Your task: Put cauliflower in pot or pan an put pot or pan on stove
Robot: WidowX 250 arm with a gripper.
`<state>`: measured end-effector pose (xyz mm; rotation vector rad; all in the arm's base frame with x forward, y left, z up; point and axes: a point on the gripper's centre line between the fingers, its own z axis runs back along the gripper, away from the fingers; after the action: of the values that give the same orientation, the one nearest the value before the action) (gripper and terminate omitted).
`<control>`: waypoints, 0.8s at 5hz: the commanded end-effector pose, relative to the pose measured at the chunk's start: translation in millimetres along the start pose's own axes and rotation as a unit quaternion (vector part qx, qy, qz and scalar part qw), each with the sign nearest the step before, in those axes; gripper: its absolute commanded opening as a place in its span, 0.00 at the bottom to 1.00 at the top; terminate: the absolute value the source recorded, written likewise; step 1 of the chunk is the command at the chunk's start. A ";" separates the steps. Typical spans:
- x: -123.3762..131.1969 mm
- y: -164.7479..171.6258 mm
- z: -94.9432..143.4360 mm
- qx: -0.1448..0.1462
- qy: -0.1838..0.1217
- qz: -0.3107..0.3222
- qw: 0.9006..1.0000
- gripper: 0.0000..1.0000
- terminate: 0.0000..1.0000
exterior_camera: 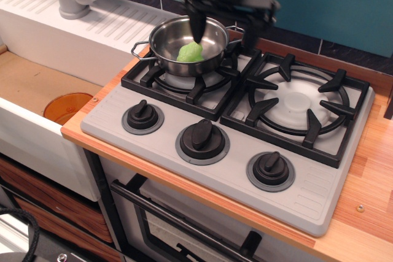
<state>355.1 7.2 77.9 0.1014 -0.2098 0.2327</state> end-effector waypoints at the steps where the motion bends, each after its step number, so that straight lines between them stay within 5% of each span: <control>1: 17.1 -6.8 1.4 -0.011 -0.029 0.007 1.000 1.00 0.00; 4: 22.0 -22.3 -28.6 -0.023 -0.050 0.019 0.998 1.00 0.00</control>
<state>378.5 -4.7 40.1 0.0699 -0.2794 0.2592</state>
